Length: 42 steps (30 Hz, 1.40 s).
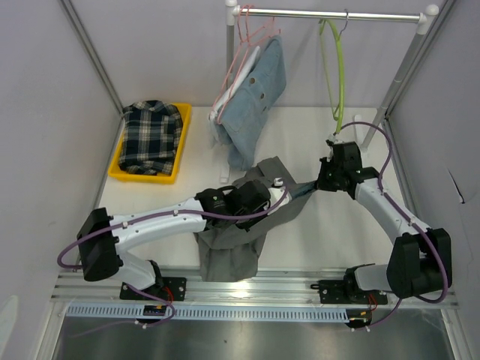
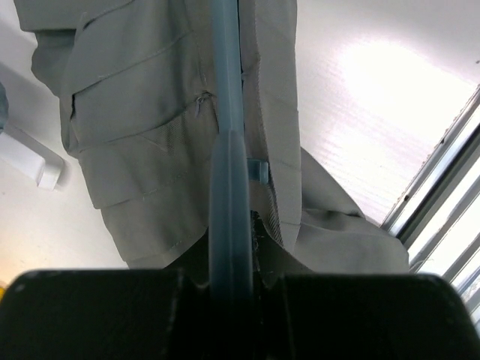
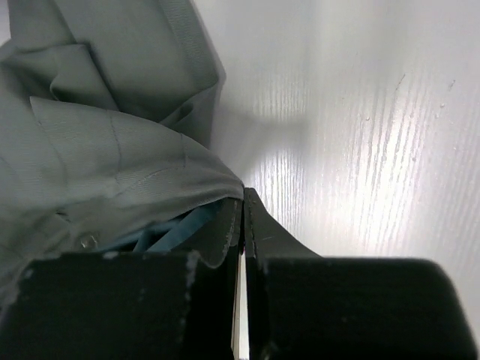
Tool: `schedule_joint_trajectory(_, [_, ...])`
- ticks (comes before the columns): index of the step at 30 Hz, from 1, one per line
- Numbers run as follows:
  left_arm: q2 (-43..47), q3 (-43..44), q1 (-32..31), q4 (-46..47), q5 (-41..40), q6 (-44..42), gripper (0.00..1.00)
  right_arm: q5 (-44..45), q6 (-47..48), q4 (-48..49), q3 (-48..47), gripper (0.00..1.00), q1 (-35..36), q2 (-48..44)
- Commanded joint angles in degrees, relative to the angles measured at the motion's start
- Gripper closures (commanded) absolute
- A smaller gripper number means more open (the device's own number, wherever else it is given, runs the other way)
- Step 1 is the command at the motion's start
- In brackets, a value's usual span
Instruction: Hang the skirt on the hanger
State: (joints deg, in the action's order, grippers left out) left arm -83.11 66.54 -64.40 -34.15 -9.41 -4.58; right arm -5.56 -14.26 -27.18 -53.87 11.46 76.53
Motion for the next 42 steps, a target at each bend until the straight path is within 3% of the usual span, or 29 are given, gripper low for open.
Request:
schedule_joint_trajectory(1, [-1.88, 1.22, -0.90, -11.20, 0.01, -1.31, 1.00, 7.76, 2.48, 1.96, -6.16, 1.00, 2.15, -3.58])
schedule_joint_trajectory(7, [-4.34, 4.99, -0.90, -12.87, -2.71, -1.05, 1.00, 7.67, 0.21, -0.15, -8.53, 1.00, 8.12, -8.84])
schedule_joint_trajectory(17, [-7.15, 23.17, 0.41, -19.10, -7.37, -1.84, 1.00, 11.27, -5.86, -5.60, -13.63, 1.00, 20.52, -15.18])
schedule_joint_trajectory(21, [-4.52, 27.58, 1.82, -22.53, -9.66, -1.92, 1.00, 13.91, -6.30, -8.41, -15.04, 1.00, 21.14, -16.85])
schedule_joint_trajectory(26, [-3.28, 33.10, 3.23, -24.82, -8.08, -1.22, 1.00, 9.00, -9.02, -6.75, -13.03, 1.00, 21.67, -19.84])
schedule_joint_trajectory(37, [0.58, 22.41, 2.18, -17.36, 4.39, -0.17, 1.00, 4.35, -16.06, -0.07, 2.79, 1.00, 23.07, -29.32])
schedule_joint_trajectory(42, [-1.09, 27.23, 2.17, -18.05, 4.57, -2.10, 1.00, 5.82, -15.27, -1.73, -0.53, 1.00, 27.29, -29.34])
